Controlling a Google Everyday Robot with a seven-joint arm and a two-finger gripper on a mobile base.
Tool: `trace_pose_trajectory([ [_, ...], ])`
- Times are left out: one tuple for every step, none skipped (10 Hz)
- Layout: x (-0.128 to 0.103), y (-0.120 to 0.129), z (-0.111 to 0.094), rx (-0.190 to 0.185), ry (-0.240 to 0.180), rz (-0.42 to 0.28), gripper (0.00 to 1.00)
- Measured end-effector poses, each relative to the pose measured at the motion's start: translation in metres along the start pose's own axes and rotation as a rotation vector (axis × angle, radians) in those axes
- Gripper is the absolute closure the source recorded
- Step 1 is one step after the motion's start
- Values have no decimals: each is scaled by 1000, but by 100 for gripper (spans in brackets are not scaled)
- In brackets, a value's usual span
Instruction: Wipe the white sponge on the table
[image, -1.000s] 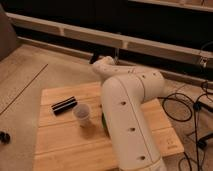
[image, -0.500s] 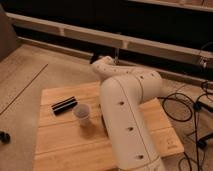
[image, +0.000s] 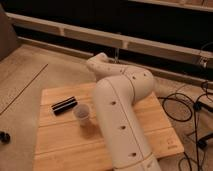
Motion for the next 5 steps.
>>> trace_pose_trajectory([
  [2, 15, -2, -15, 1, -24, 100],
  [5, 24, -2, -26, 5, -37, 100],
  [10, 34, -3, -40, 12, -54, 100],
  [18, 45, -5, -56, 24, -74, 100],
  [27, 54, -6, -66, 35, -97, 100],
])
